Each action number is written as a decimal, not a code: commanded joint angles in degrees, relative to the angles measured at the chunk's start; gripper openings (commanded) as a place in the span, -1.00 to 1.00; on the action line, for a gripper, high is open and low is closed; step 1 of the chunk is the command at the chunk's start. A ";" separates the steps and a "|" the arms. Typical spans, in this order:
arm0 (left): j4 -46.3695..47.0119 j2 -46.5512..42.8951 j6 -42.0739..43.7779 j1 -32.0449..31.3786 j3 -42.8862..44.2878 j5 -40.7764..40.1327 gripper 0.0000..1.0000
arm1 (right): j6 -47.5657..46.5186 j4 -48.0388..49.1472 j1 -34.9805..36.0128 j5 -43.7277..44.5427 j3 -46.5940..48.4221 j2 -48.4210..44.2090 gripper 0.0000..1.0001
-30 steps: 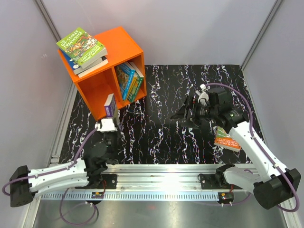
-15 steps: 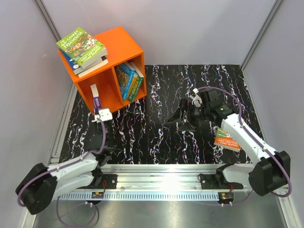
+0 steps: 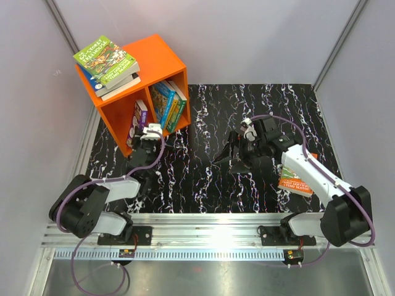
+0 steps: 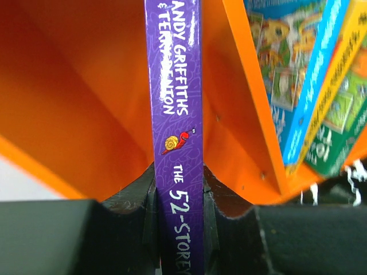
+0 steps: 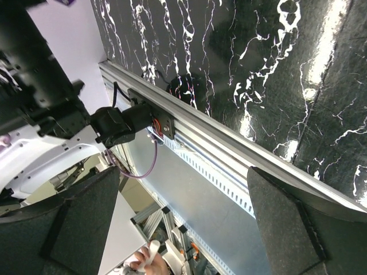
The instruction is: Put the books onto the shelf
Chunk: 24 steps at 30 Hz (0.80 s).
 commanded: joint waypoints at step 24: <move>27.70 14.02 -8.99 20.64 10.03 27.99 -1.00 | 2.01 10.25 5.85 -4.46 -10.27 3.81 0.94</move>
